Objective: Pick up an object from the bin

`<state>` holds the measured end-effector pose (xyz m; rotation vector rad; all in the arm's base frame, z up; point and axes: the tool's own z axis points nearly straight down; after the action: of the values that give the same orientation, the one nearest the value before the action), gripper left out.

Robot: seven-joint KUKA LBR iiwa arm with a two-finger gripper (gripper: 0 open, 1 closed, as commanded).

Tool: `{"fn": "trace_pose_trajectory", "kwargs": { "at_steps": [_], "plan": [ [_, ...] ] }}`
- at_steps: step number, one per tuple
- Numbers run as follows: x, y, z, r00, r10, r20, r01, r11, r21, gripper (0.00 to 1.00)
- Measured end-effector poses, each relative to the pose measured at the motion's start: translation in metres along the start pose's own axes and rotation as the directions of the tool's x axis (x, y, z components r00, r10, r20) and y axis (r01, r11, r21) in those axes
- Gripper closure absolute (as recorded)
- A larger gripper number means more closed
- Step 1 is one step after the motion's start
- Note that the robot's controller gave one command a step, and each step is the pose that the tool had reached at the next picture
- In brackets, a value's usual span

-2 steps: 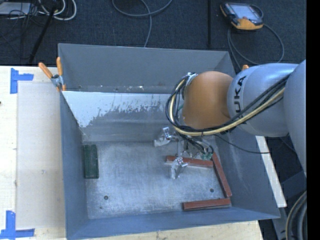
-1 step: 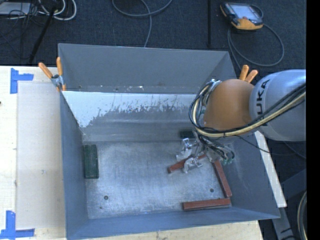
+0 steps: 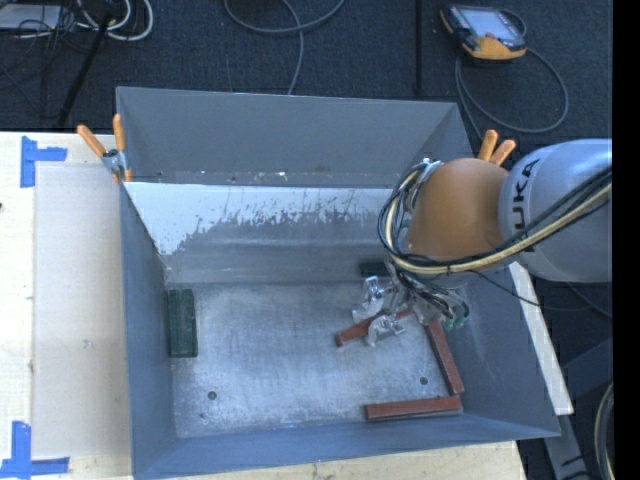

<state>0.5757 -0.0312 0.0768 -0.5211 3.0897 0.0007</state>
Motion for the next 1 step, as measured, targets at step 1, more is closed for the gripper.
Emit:
{"fn": "trace_pose_trajectory", "kwargs": {
  "at_steps": [1],
  "plan": [
    [-0.0023, -0.0011, -0.1167, 1.0, -0.015, -0.007, 0.015, 1.0, -0.002, 1.0]
  ]
}}
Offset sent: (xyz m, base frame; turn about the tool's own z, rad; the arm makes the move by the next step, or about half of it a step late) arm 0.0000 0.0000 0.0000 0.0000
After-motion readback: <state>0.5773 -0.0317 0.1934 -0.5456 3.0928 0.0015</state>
